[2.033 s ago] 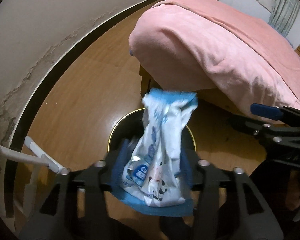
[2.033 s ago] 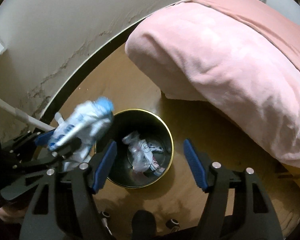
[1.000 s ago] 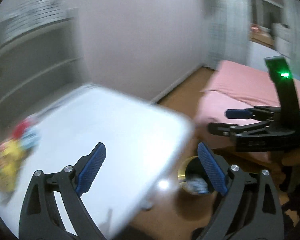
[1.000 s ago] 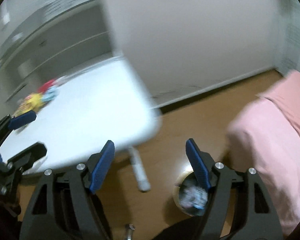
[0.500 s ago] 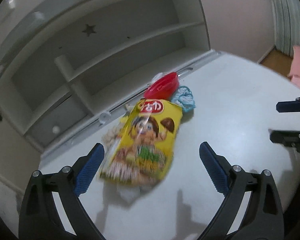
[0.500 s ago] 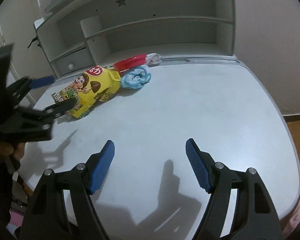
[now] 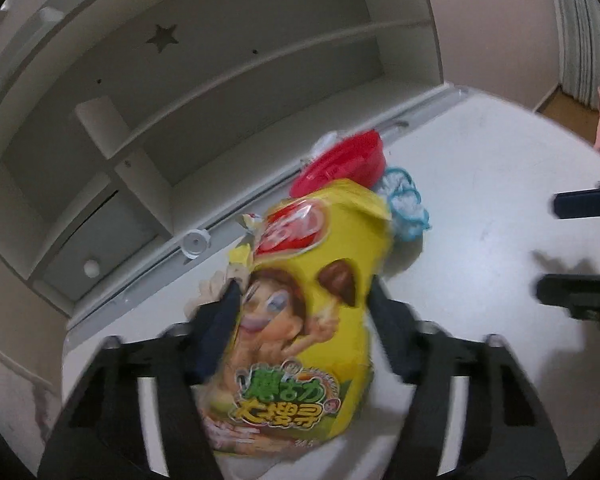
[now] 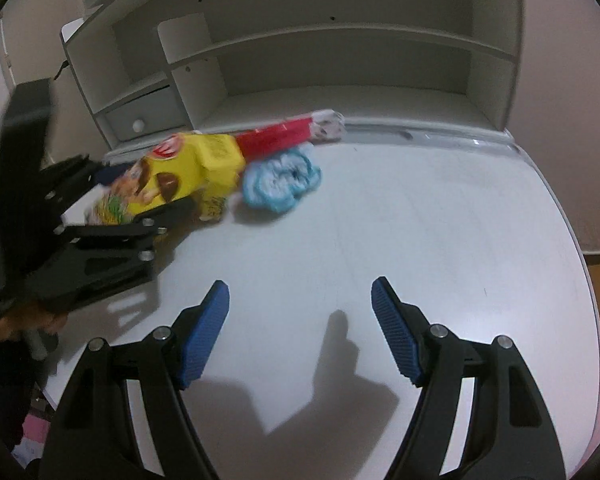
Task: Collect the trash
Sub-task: 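Grasp the yellow snack bag with the left tool while the right tool grasps the red lid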
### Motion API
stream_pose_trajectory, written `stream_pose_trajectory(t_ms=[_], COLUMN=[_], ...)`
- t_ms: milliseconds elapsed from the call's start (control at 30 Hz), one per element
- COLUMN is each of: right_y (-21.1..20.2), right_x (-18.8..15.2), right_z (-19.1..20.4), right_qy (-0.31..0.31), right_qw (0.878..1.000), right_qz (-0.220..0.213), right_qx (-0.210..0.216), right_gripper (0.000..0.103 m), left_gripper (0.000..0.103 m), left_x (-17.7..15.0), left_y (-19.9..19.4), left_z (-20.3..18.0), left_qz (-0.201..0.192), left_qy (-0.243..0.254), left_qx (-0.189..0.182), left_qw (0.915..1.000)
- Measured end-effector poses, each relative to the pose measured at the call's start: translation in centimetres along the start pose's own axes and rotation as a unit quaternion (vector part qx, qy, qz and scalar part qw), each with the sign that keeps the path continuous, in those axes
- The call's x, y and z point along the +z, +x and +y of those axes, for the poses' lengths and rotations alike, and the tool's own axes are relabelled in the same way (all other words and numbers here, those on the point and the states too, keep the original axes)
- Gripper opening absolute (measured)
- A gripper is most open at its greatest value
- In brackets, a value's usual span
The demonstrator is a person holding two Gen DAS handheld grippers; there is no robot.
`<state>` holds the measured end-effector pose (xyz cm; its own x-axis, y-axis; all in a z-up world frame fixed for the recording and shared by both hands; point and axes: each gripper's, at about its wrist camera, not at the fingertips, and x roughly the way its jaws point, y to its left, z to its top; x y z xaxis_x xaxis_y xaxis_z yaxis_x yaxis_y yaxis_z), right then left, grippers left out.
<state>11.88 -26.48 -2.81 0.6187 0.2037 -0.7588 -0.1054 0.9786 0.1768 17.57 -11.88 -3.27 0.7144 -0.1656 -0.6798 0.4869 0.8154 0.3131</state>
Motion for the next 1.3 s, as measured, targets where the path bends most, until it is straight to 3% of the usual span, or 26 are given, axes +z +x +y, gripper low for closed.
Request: stream_pose_trajectory(t_ms=[133, 400, 600, 633, 700, 733, 867, 1067, 1200, 1300], right_y=[1.0, 7.4, 11.9, 12.2, 12.4, 12.3, 10.4, 4.7, -1.1, -5.7], right_x=[3.6, 11.7, 13.3, 13.3, 12.9, 12.8, 13.0, 12.5, 9.4, 5.5], right_z=[0.4, -1.0, -3.3, -3.3, -3.2, -3.0, -2.5, -2.4, -4.2, -6.5], right_qy=[-0.008, 0.076, 0.154, 0.160, 0.168, 0.170, 0.172, 0.161, 0.156, 0.164], right_qw=[1.000, 0.994, 0.980, 0.978, 0.976, 0.976, 0.977, 0.982, 0.985, 0.985], right_qz=[0.000, 0.053, 0.103, 0.107, 0.112, 0.112, 0.081, 0.033, 0.001, -0.021], right_qx=[0.011, 0.063, 0.075, 0.078, 0.081, 0.083, 0.094, 0.089, 0.076, 0.040], right_gripper=[0.072, 0.073, 0.072, 0.067, 0.049, 0.033, 0.017, 0.016, 0.016, 0.016], left_gripper=[0.056, 0.056, 0.056, 0.056, 0.056, 0.056, 0.056, 0.056, 0.056, 0.056], left_x=[-0.1, -2.4, -4.7, -5.0, -5.5, -5.8, -5.9, -5.4, -4.4, -2.9], left_y=[-3.0, -9.1, -9.5, -9.3, -8.6, -8.4, -8.0, -8.4, -9.4, -10.1], left_z=[2.5, 6.7, 7.7, 7.8, 7.9, 8.0, 7.4, 6.3, 3.8, 0.5], left_qz=[-0.013, -0.042, -0.030, -0.025, -0.015, -0.013, -0.011, -0.018, -0.030, -0.041], left_qy=[-0.049, -0.117, -0.140, -0.143, -0.153, -0.156, -0.160, -0.165, -0.153, -0.132], left_qx=[-0.034, -0.024, -0.022, -0.021, -0.025, -0.026, -0.030, -0.035, -0.056, -0.086], left_qw=[0.9981, 0.9920, 0.9895, 0.9891, 0.9878, 0.9874, 0.9865, 0.9855, 0.9862, 0.9867])
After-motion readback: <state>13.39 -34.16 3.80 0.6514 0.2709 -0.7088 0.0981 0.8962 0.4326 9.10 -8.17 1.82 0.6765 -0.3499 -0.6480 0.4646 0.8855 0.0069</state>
